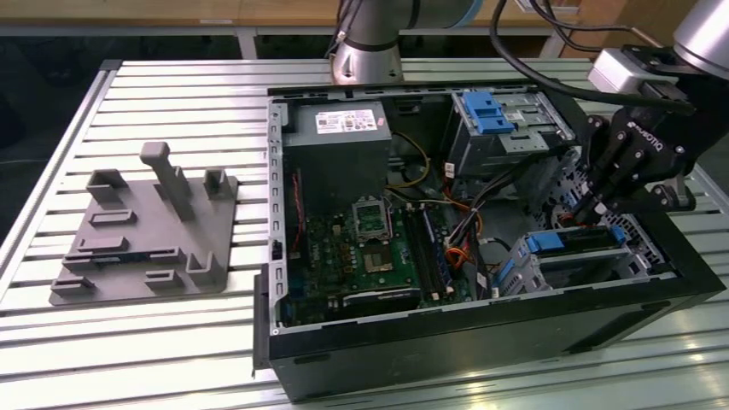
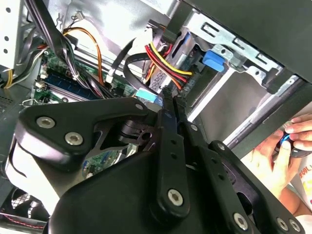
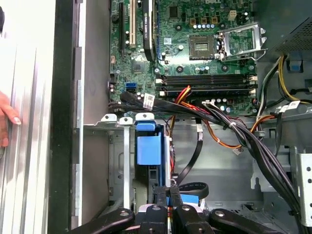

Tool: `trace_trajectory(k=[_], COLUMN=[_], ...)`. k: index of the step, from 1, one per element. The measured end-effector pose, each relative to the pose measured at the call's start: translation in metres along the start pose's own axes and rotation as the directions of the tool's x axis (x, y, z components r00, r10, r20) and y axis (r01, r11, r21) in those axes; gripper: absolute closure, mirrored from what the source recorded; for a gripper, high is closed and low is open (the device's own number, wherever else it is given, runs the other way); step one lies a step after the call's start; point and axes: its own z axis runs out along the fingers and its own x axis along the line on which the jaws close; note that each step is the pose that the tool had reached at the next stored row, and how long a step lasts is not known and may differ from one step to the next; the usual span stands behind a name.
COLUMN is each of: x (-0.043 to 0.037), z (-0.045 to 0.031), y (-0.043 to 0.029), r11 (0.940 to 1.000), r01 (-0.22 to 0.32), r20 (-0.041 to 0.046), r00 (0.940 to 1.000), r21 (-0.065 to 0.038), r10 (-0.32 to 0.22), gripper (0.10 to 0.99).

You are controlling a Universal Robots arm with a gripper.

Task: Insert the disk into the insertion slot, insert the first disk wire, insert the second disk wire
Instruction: 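Insert the second disk wire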

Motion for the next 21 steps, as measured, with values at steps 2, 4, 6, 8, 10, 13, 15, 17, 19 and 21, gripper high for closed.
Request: trace_trajectory(k=[2,4,6,8,10,13,15,17,19,21], x=[0.0014,0.0021,0.0030,0.0038,0.0042,0.0047,0.0049,0.0049,0.0049,0.0057], z=[0.0001,0.0002,0.0003,0.0003,0.0004,0.0006,0.0008,0.0012,0.0015,0.0018], y=[-0.0002,-0.0004,-0.0006,-0.0009,-0.0011,-0.0013,-0.0013,-0.0014,-0.0014,-0.0014], r11=[1.0000,1.0000,1.0000,1.0000,1.0000,1.0000,1.0000,1.0000,1.0000,1.0000], r01=[0.000,0.000,0.000,0.000,0.000,0.000,0.000,0.000,0.000,0.000], r20=[0.0001,0.0002,0.0001,0.0001,0.0002,0.0002,0.0001,-0.0001,0.0000,0.0027], r00=[1.0000,1.0000,1.0000,1.0000,1.0000,1.0000,1.0000,1.0000,1.0000,1.0000], r21=[0.000,0.000,0.000,0.000,0.000,0.000,0.000,0.000,0.000,0.000], r10=[0.000,0.000,0.000,0.000,0.000,0.000,0.000,0.000,0.000,0.000], gripper=[0.941,0.941,0.941,0.941,0.941,0.941,0.941,0.941,0.941,0.941])
